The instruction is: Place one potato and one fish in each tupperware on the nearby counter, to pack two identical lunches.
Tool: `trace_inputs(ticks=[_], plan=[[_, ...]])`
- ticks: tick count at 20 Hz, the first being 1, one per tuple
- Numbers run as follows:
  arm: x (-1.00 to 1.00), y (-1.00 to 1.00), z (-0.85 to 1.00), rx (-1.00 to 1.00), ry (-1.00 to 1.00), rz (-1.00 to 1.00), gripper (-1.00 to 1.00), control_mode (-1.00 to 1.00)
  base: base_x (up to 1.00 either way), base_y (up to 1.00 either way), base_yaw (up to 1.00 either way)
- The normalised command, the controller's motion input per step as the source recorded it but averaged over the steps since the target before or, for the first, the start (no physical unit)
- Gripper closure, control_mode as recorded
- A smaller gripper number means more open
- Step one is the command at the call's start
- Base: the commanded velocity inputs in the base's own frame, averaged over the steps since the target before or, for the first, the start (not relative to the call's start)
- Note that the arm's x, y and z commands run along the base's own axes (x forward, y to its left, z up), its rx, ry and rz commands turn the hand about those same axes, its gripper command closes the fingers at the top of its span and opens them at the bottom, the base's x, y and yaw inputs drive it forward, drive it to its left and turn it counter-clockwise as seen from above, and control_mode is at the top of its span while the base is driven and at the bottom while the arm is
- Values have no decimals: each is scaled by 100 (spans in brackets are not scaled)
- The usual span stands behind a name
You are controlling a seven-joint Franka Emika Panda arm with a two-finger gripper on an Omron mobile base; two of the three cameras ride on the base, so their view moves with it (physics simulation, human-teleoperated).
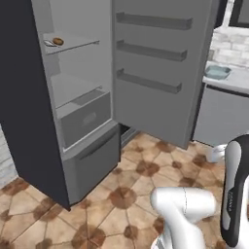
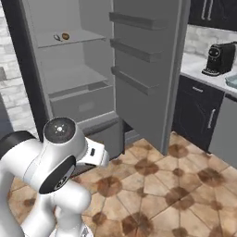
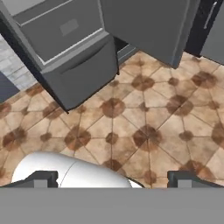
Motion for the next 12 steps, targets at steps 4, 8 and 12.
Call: trace_inputs(ticks=[4, 8, 12], plan=[[0, 0, 0, 0, 0, 0, -100, 100, 60, 13, 54], [0, 0, 0, 0, 0, 0, -100, 100, 31, -2, 55], [0, 0, 0, 0, 0, 0, -100, 100, 23, -30, 53]])
